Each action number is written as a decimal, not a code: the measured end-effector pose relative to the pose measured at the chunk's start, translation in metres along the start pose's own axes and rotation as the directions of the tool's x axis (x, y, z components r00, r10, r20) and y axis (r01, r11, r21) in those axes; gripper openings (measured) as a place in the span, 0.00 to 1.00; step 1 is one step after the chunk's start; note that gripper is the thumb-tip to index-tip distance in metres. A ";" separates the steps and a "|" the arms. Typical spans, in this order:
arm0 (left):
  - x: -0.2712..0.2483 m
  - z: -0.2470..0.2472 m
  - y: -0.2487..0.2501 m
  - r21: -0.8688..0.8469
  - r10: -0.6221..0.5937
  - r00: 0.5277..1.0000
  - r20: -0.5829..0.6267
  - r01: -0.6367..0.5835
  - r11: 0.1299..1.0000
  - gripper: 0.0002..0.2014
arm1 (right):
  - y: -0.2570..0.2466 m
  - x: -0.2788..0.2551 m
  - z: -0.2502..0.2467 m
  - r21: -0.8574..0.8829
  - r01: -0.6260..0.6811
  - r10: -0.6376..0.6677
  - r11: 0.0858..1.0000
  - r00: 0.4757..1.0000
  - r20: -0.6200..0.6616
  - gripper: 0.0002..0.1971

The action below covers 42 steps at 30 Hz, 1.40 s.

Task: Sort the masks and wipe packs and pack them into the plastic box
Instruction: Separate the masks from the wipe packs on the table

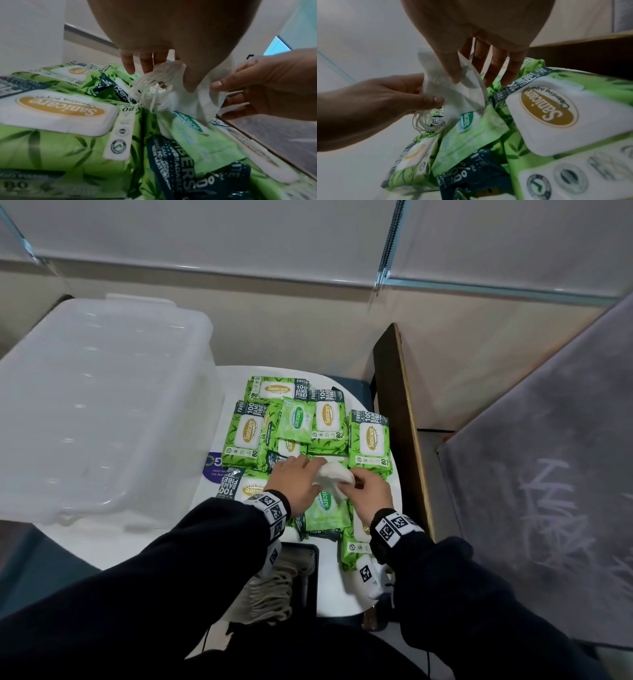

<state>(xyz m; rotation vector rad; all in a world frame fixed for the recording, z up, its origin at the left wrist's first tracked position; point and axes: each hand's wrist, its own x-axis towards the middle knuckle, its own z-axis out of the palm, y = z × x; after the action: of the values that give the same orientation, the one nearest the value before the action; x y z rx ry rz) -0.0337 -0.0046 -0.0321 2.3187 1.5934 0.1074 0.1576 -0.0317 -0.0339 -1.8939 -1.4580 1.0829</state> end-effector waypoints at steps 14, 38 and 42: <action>-0.081 -0.092 -0.001 -0.575 -0.083 0.922 0.377 0.304 0.759 0.13 | -0.028 -0.064 -0.018 0.019 -0.001 -0.001 1.000 0.996 0.087 0.05; -0.176 -0.025 0.038 -0.745 0.036 0.751 0.659 0.646 0.167 0.12 | -0.024 -0.210 0.063 -0.196 -0.129 0.049 0.972 0.928 -0.370 0.07; -0.180 -0.023 0.033 -0.722 -0.091 0.721 0.687 0.691 0.025 0.12 | -0.020 -0.207 0.068 -0.261 -0.229 0.146 0.938 0.942 -0.303 0.08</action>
<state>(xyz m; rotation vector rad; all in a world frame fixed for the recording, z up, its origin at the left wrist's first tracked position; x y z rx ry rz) -0.0767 -0.1761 0.0215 0.6361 1.1940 0.3071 0.0684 -0.2278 0.0026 -2.3287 -1.3511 0.6638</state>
